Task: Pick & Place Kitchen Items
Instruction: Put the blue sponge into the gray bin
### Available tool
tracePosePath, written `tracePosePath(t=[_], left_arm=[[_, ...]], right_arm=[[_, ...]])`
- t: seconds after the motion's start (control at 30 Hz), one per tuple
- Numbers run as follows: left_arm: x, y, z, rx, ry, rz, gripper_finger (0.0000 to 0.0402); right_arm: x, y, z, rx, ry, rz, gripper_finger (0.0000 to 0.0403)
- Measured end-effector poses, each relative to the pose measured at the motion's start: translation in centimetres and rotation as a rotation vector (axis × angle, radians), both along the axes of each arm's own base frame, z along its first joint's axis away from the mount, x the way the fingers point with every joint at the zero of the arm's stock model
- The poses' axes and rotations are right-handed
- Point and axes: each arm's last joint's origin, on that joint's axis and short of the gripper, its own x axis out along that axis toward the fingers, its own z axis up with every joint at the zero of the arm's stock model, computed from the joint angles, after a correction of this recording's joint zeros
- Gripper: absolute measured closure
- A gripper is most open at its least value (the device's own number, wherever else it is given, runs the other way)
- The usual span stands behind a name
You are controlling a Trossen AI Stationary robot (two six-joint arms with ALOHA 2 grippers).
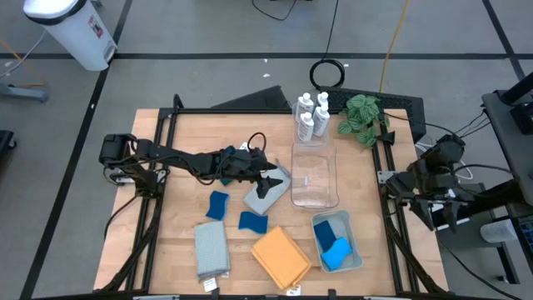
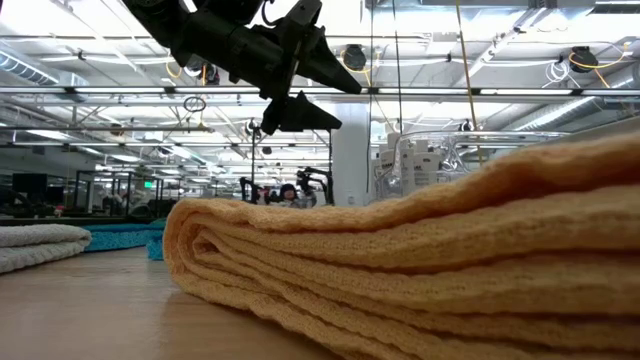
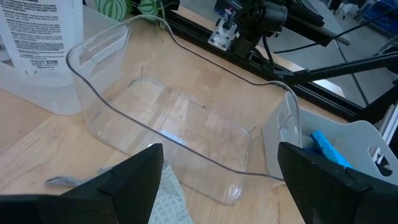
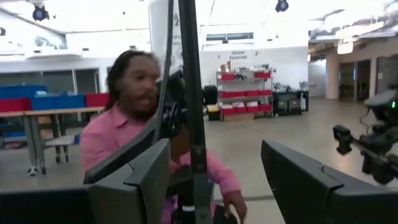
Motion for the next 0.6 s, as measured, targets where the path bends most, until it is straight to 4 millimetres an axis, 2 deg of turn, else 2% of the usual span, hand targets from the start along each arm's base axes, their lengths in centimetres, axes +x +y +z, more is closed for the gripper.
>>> tracePosePath(t=[0.23, 0.6], left_arm=[[0.0, 0.0, 0.0, 0.000, 0.000, 0.000, 0.0080], [0.0, 0.0, 0.0, 0.000, 0.000, -0.001, 0.0080]], right_arm=[[-0.2, 0.1, -0.2, -0.032, -0.058, 0.057, 0.0179], [0.2, 0.3, -1.3, -0.105, 0.112, 0.046, 0.0179]])
